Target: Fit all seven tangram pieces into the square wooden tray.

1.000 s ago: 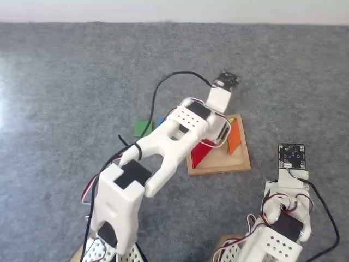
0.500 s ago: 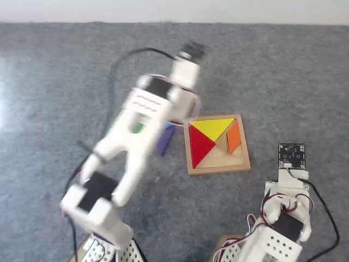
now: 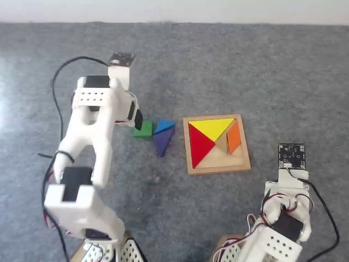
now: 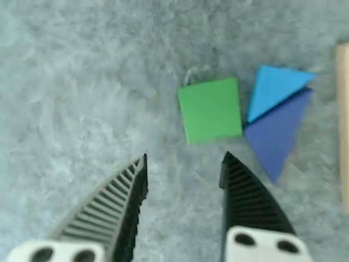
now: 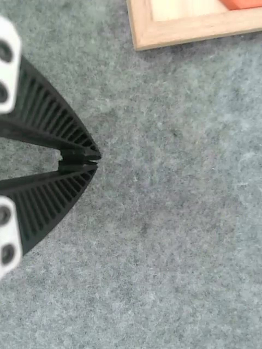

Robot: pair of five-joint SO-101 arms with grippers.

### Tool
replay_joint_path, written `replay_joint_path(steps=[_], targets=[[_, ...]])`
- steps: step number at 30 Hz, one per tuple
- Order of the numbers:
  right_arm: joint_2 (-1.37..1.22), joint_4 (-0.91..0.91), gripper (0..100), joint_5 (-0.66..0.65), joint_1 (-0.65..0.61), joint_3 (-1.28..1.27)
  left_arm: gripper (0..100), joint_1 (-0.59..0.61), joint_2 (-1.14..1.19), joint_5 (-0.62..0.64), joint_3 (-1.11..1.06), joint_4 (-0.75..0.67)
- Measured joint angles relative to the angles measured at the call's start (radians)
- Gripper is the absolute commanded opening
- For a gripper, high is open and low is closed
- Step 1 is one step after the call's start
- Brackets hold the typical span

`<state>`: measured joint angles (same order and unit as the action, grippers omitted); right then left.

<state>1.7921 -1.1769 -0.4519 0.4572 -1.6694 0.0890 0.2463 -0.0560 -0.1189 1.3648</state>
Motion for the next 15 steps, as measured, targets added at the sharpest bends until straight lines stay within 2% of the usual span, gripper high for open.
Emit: replay_joint_path(steps=[6, 15], targets=[[0.000, 0.000, 0.6, 0.000, 0.000, 0.000, 22, -0.031, 0.129, 0.000, 0.005, -0.066], [0.000, 0.000, 0.6, 0.000, 0.000, 0.000, 22, -0.040, 0.144, 0.003, 0.086, -0.072]])
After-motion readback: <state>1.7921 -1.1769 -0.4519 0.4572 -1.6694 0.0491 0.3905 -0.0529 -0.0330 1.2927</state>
